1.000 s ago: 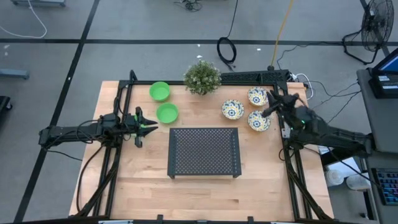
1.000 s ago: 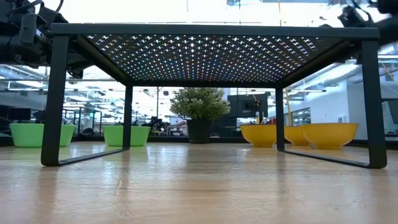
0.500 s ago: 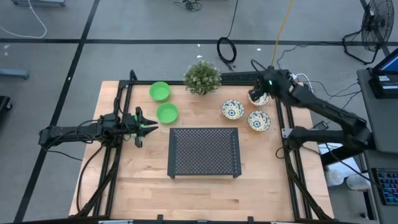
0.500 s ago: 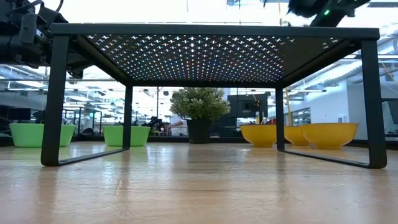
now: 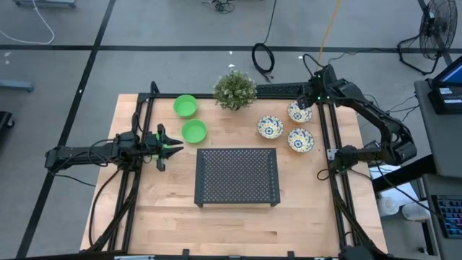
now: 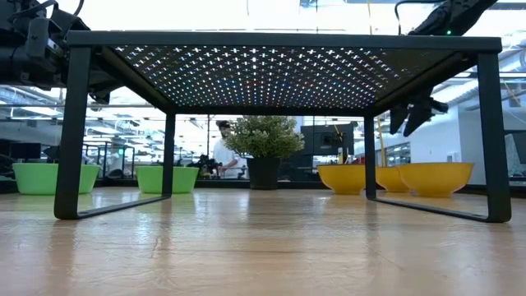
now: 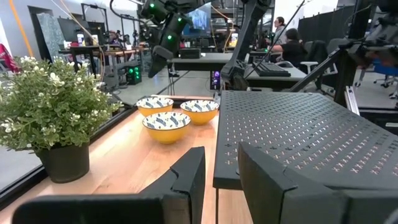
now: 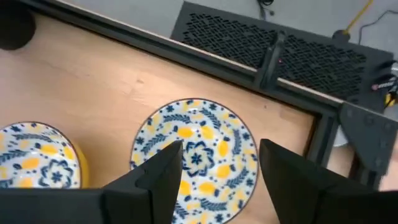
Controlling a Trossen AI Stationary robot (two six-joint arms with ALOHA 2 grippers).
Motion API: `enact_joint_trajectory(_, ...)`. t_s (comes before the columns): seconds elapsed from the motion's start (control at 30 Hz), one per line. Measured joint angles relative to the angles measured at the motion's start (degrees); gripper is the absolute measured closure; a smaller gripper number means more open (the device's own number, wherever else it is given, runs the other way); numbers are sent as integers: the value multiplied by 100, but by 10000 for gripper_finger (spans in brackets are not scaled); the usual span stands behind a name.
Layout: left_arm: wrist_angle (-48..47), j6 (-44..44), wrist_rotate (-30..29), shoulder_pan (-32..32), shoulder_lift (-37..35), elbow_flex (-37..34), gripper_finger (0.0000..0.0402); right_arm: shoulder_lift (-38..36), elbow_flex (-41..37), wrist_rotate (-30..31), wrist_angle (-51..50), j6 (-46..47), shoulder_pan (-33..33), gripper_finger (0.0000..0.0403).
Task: Pick & Place Mini bowls
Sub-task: Put the top right white patterned bowl on the shelf
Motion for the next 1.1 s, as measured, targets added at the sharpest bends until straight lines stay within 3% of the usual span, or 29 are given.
enact_joint_trajectory(0.33, -7, 0, 0, 2, 0, 0, 302, 38, -266, 2, -463, 452, 322, 220)
enact_joint_trajectory(0.6, -9, 0, 0, 1, 0, 0, 302, 38, -560, -389, 189, -25, 1051, 222)
enact_joint_trajectory(0.83, -9, 0, 0, 1, 0, 0, 302, 275, -717, 369, 486, -57, 1576, 227)
enact_joint_trajectory(1.1, -11, 0, 0, 0, 0, 0, 302, 788, -719, 367, 476, -31, 1726, 227)
